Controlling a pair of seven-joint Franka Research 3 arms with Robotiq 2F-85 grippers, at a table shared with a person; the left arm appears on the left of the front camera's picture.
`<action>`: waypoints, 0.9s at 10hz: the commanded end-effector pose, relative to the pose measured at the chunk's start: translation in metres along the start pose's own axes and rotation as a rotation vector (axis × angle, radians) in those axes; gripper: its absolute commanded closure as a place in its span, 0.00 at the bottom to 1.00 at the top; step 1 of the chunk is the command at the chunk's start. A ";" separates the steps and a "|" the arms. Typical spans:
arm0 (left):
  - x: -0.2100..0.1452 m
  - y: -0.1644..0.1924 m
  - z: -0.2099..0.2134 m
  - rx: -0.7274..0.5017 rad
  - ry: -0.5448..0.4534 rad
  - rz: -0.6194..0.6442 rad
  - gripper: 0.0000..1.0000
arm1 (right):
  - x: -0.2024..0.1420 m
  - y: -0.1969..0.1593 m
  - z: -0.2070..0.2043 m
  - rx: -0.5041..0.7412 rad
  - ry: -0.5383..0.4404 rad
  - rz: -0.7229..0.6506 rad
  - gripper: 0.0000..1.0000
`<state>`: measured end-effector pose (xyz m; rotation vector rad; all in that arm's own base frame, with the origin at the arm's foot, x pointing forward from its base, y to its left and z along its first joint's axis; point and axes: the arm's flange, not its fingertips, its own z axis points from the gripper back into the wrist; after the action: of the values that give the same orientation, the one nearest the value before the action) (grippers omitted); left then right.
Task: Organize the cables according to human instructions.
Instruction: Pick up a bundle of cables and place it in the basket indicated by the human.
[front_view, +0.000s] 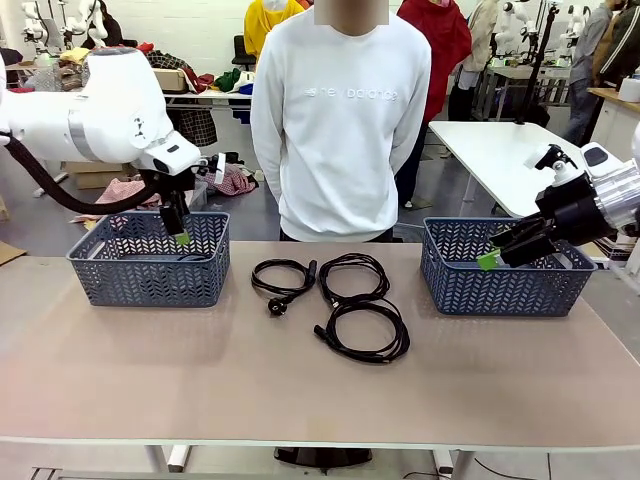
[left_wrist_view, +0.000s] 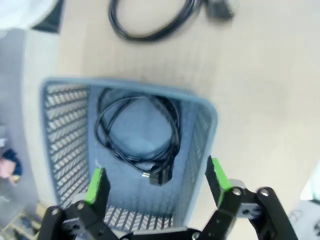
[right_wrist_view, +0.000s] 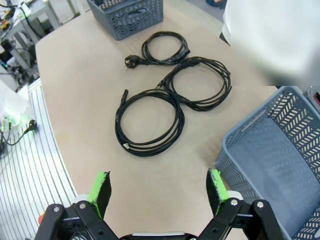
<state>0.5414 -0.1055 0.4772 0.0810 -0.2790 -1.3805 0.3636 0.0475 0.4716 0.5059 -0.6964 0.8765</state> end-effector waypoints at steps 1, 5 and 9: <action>0.009 -0.033 0.008 -0.003 -0.112 0.053 0.00 | 0.000 -0.003 -0.002 0.010 -0.028 0.022 0.00; 0.034 -0.089 0.004 -0.091 -0.265 0.080 0.00 | 0.000 -0.003 -0.002 0.010 -0.028 0.022 0.00; 0.044 -0.131 -0.006 -0.126 -0.291 0.075 0.00 | 0.000 -0.003 -0.002 0.010 -0.028 0.022 0.00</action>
<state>0.4307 -0.1813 0.4533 -0.2246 -0.3939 -1.3268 0.3636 0.0475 0.4717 0.5056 -0.6963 0.8764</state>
